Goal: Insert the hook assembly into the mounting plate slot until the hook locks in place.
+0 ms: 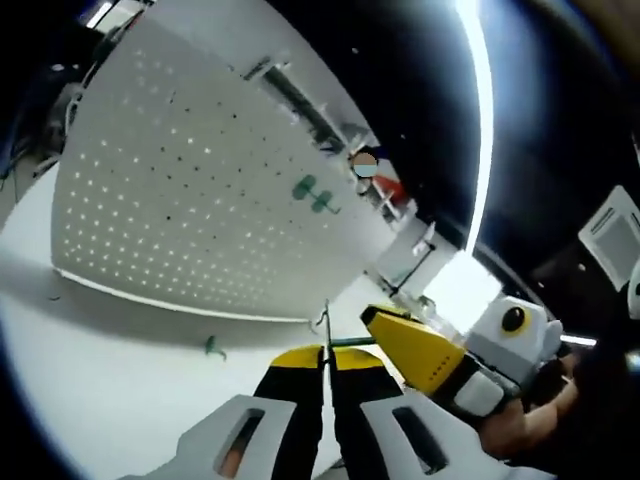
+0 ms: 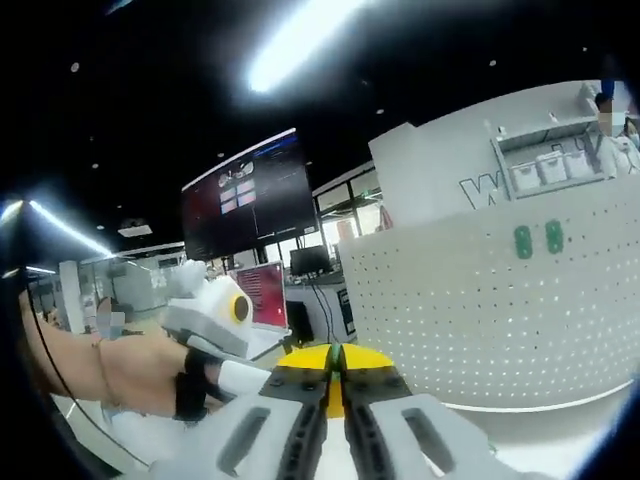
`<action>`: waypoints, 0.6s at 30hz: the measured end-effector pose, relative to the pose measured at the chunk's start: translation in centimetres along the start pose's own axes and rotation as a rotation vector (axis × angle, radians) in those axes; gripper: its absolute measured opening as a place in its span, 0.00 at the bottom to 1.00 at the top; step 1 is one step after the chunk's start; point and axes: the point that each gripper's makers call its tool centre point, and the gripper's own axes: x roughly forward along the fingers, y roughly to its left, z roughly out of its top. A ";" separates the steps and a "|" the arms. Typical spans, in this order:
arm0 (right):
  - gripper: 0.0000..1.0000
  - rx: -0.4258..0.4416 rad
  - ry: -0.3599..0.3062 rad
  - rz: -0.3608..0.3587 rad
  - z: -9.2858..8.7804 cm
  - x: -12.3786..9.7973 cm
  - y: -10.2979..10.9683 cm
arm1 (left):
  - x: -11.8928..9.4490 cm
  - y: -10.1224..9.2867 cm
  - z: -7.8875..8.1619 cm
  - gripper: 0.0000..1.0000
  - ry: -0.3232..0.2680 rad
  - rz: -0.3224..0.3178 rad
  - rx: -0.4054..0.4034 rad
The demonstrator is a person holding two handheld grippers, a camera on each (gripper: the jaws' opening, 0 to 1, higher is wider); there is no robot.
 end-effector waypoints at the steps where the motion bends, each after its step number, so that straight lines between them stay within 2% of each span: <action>1: 0.01 0.035 -0.005 0.006 0.1 0.0 0.0 | 0.0 0.0 0.0 0.01 -0.001 0.006 0.019; 2: 0.02 0.126 -0.031 0.030 0.5 0.0 0.1 | -0.1 0.1 0.2 0.01 -0.009 0.018 0.031; 4: 0.08 0.194 -0.023 0.028 0.9 -0.4 -0.8 | -0.4 0.7 0.8 0.01 -0.025 0.062 0.095; 7: 0.12 0.211 -0.003 0.055 1.4 -0.7 -0.9 | -0.8 0.9 1.5 0.01 -0.015 0.100 0.213; 10: 0.12 0.241 0.014 0.068 1.6 -0.8 -0.6 | -0.9 0.8 2.2 0.01 -0.024 0.142 0.346; 12: 0.12 0.244 0.013 0.062 1.6 -0.8 -0.5 | -0.8 0.4 2.5 0.01 -0.033 0.153 0.405; 18: 0.12 0.267 0.031 0.061 1.0 -0.7 -0.1 | -0.6 -0.3 2.3 0.01 -0.036 0.153 0.459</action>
